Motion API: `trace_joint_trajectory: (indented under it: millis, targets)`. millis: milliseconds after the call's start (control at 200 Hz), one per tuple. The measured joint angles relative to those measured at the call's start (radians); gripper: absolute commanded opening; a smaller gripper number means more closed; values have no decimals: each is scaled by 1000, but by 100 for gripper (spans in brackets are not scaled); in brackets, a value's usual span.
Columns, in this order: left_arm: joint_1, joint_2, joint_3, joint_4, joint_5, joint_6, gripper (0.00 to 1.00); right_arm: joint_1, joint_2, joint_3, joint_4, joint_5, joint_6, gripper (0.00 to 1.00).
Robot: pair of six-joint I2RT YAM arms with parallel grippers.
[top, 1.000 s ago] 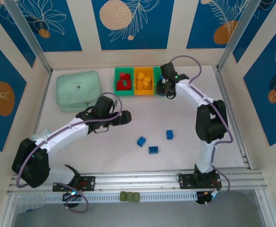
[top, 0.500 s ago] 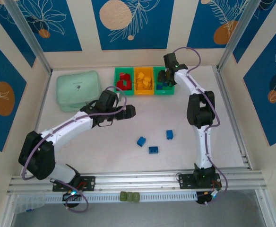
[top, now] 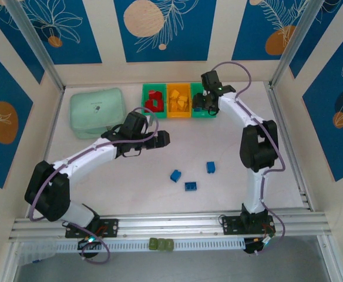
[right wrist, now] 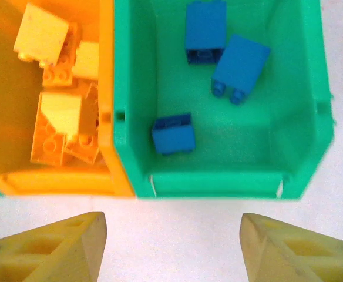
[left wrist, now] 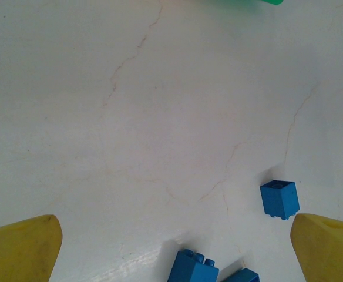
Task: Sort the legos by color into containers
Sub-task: Pick up the lego from the center of the table.
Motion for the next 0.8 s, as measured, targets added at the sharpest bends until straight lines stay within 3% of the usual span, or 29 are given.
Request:
trace_joint_trajectory:
  millis: [380,800]
  targets:
    - [-14,-76,-158,45,42,2,99,29,-305,-359,-23,-60,67,71]
    - [-127,-183,-275,124,40,28,99,99,-488,-660,-163,-82,185,81]
